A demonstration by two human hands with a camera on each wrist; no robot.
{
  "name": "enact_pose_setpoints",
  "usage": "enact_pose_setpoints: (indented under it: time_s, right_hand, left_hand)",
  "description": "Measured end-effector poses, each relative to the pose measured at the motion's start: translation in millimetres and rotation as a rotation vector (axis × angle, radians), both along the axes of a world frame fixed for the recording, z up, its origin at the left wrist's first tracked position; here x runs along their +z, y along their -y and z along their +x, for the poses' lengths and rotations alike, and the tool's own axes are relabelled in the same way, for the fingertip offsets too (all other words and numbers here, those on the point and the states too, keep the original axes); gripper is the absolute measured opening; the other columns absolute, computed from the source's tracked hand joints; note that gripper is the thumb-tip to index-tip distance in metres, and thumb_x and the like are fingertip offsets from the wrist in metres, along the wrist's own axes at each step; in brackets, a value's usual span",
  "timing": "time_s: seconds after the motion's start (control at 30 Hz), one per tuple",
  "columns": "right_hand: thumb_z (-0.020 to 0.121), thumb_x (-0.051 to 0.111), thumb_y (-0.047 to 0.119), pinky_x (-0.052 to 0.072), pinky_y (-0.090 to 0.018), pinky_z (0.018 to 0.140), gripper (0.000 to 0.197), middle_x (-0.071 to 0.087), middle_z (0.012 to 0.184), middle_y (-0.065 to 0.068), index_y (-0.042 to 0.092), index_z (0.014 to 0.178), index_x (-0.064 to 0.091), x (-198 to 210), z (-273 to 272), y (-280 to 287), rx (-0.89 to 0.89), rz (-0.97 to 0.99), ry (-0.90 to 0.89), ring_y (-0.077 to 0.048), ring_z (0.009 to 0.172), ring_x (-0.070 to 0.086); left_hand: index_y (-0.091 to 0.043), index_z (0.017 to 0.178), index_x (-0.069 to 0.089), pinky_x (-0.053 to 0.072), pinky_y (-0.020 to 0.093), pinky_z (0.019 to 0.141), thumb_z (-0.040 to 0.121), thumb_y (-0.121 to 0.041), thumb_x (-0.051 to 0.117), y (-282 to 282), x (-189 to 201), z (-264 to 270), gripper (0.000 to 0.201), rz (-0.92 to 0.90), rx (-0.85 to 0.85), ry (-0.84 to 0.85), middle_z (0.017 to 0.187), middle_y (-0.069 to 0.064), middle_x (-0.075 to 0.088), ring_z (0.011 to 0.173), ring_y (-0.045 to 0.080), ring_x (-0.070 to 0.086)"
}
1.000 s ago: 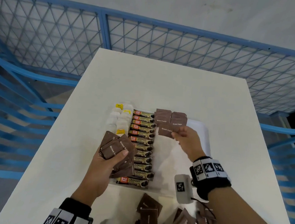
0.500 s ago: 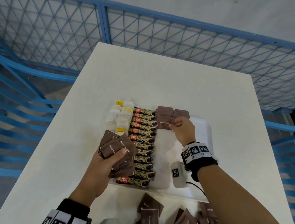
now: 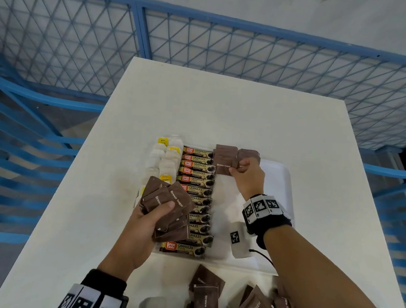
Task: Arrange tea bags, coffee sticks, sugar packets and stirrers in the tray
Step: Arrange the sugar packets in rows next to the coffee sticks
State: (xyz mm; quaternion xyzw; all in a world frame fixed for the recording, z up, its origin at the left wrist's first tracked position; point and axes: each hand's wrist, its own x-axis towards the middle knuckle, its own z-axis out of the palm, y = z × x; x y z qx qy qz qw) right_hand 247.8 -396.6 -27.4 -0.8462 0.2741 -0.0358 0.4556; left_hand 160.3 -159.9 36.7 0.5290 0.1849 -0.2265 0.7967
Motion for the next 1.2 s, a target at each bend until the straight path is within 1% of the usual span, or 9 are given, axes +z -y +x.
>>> enact_pose_setpoints:
  time_s: [0.13,0.23,0.33,0.47,0.6,0.77,0.9,1.0,1.2]
  right_hand:
    - [0.08,0.069,0.013,0.045,-0.029,0.08,0.033,0.055,0.088,-0.007,0.006,0.107,0.052,7,-5,-3,-0.004,-0.044,0.043,-0.019,0.082,0.052]
    - [0.086,0.064,0.017,0.041,-0.019,0.068,0.023,0.056,0.082,0.001,0.009,0.105,0.054,24,-16,-11,0.048,0.006,0.053,-0.013,0.076,0.053]
    - [0.091,0.057,0.029,0.041,-0.015,0.063,0.017,0.057,0.078,0.008,0.014,0.099,0.056,44,-34,-27,0.224,0.14,0.023,-0.006,0.068,0.053]
    - [0.094,0.045,0.042,0.037,-0.011,0.05,0.032,0.053,0.066,0.005,0.013,0.088,0.058,69,-62,-48,0.463,0.412,-0.043,-0.005,0.054,0.047]
    - [0.086,0.058,0.036,0.038,-0.016,0.05,0.022,0.051,0.066,0.007,0.015,0.086,0.054,74,-81,-58,0.558,0.611,-0.048,-0.006,0.055,0.046]
    - [0.092,0.056,0.018,0.044,-0.02,0.055,0.017,0.057,0.076,-0.007,0.0,0.092,0.056,69,-87,-56,0.486,0.713,-0.005,-0.012,0.063,0.053]
    - [0.093,0.052,0.008,0.05,-0.022,0.052,0.006,0.066,0.078,-0.009,0.004,0.094,0.056,72,-83,-49,0.379,0.792,0.043,-0.015,0.062,0.063]
    - [0.091,0.053,0.005,0.055,-0.025,0.057,0.012,0.068,0.085,-0.012,0.003,0.103,0.056,71,-77,-35,0.309,0.812,0.045,-0.02,0.066,0.068]
    - [0.084,0.063,0.001,0.052,-0.021,0.066,0.013,0.064,0.083,-0.003,0.014,0.082,0.06,54,-65,4,0.196,0.569,-0.022,-0.015,0.075,0.062]
  left_hand:
    - [-0.018,0.114,0.061,0.058,0.038,0.059,0.091,-0.009,0.048,2,3,3,0.028,-0.072,0.018,-0.045,0.094,0.008,0.073,0.08,0.022,0.072]
    - [-0.016,0.123,0.057,0.059,0.038,0.063,0.092,-0.01,0.045,5,6,4,0.033,-0.095,0.033,-0.061,0.105,0.012,0.069,0.087,0.025,0.069]
    - [-0.014,0.124,0.057,0.058,0.035,0.058,0.092,-0.006,0.048,9,9,4,0.033,-0.082,0.048,-0.058,0.106,0.013,0.068,0.091,0.026,0.067]
    - [-0.014,0.12,0.059,0.059,0.036,0.058,0.088,-0.006,0.055,13,11,2,0.033,-0.044,0.036,-0.032,0.1,0.011,0.071,0.083,0.022,0.071]
    - [-0.012,0.123,0.058,0.058,0.041,0.071,0.085,-0.008,0.058,15,13,0,0.038,-0.001,0.009,0.021,0.109,0.014,0.069,0.098,0.028,0.068]
    - [-0.013,0.121,0.059,0.059,0.038,0.067,0.083,-0.009,0.059,16,12,-1,0.038,0.016,0.007,0.056,0.106,0.012,0.071,0.09,0.023,0.07]
    - [-0.011,0.122,0.058,0.058,0.037,0.065,0.087,-0.006,0.057,14,12,-2,0.035,0.02,0.014,0.041,0.103,0.009,0.071,0.085,0.02,0.071]
    - [-0.011,0.121,0.058,0.058,0.035,0.058,0.088,-0.005,0.056,12,12,-2,0.033,0.009,0.015,0.026,0.098,0.01,0.07,0.079,0.019,0.072]
    - [-0.013,0.124,0.058,0.058,0.038,0.062,0.088,-0.006,0.056,11,12,-2,0.036,0.001,0.011,0.019,0.104,0.011,0.069,0.086,0.022,0.07]
